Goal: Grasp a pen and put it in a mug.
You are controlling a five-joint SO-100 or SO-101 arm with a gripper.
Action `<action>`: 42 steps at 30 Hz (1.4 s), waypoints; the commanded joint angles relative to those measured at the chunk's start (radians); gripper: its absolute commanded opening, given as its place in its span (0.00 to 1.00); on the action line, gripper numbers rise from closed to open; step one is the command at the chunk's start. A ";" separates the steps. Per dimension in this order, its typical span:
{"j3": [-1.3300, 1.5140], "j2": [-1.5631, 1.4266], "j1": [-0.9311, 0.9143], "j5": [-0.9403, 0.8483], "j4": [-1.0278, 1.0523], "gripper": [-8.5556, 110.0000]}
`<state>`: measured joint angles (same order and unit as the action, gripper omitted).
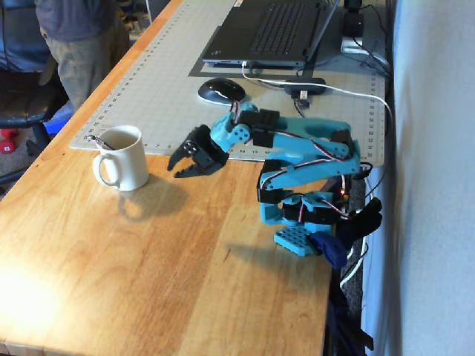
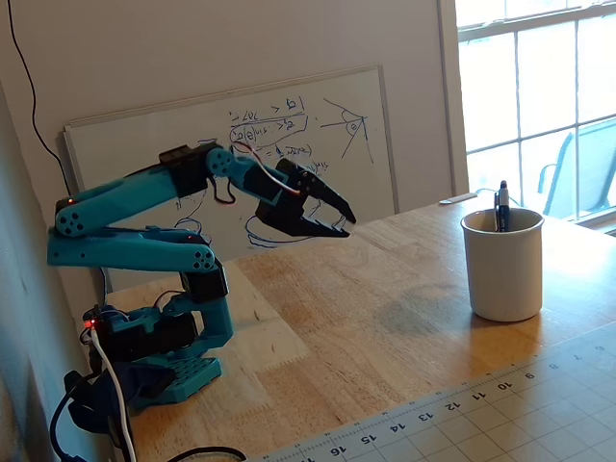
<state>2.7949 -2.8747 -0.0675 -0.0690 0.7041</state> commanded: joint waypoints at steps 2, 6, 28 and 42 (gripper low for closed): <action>0.092 -0.149 0.008 -0.041 0.003 0.11; 0.175 -0.270 0.009 -0.041 0.051 0.11; 0.215 -0.472 0.009 -0.040 0.474 0.07; 0.327 -0.474 -0.002 -0.028 0.480 0.07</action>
<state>3.1278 -3.3241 -0.0675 -0.1028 1.1934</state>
